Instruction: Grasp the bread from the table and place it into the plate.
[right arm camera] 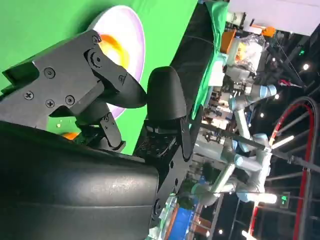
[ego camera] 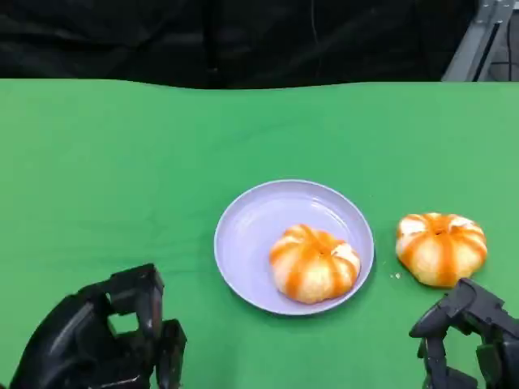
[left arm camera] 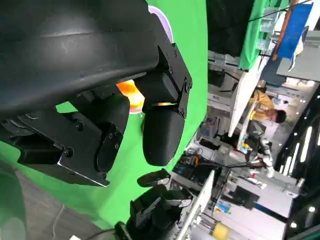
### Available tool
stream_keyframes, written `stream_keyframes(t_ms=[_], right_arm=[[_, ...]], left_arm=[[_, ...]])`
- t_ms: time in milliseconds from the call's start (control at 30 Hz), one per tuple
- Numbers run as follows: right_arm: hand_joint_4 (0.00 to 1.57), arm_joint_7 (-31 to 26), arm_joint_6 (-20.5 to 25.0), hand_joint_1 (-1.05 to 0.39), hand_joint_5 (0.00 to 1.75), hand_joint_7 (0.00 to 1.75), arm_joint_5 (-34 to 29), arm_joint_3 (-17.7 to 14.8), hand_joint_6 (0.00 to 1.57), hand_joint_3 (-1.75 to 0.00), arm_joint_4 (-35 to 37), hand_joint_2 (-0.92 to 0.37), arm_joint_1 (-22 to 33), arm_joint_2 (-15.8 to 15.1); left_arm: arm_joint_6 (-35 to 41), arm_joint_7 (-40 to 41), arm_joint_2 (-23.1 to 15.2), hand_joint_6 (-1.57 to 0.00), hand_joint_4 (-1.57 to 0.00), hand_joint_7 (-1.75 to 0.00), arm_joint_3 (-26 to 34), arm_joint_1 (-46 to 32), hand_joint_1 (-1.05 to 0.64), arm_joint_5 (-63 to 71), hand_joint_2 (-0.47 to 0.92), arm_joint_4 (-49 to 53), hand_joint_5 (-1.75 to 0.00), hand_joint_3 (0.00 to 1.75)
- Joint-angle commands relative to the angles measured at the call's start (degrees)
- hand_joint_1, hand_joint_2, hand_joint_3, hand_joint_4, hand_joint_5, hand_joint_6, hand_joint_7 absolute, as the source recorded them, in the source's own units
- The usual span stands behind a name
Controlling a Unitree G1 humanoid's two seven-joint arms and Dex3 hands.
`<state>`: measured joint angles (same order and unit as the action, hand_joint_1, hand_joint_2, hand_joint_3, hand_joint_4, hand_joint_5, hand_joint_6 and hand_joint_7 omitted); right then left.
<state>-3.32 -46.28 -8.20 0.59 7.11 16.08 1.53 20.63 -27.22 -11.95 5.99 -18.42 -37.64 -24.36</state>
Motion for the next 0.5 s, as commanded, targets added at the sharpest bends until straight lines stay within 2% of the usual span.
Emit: stream_keyframes(t_ms=[33, 367, 500], right_arm=[[0.85, -0.2, -0.2, -0.13, 1.75, 1.51, 0.7, -0.6, 0.75, -1.23, 0.2, -0.51, 0.1, -0.8], [0.85, -0.3, -1.2, -0.12, 1.75, 1.51, 0.7, -0.8, 0.75, -1.23, 1.1, -0.50, -0.3, -0.9], [0.85, 0.2, -1.9, -0.10, 1.75, 1.51, 1.0, -0.4, 0.74, -1.24, 1.8, -0.51, -0.5, -1.0]], left_arm=[[0.0, -1.4, 0.0, -0.88, -1.06, -1.75, 2.1, -3.3, 0.05, -2.7, 0.55, 0.3, -1.75, 1.75], [0.0, -1.7, 0.0, -0.91, -1.08, -1.75, 2.7, -3.7, 0.05, -3.3, 0.55, 1.3, -1.75, 1.75], [-1.0, -2.0, 1.2, -0.93, -1.11, -1.75, 3.2, -2.2, 0.08, -3.8, 0.59, 3.0, -1.75, 1.75]])
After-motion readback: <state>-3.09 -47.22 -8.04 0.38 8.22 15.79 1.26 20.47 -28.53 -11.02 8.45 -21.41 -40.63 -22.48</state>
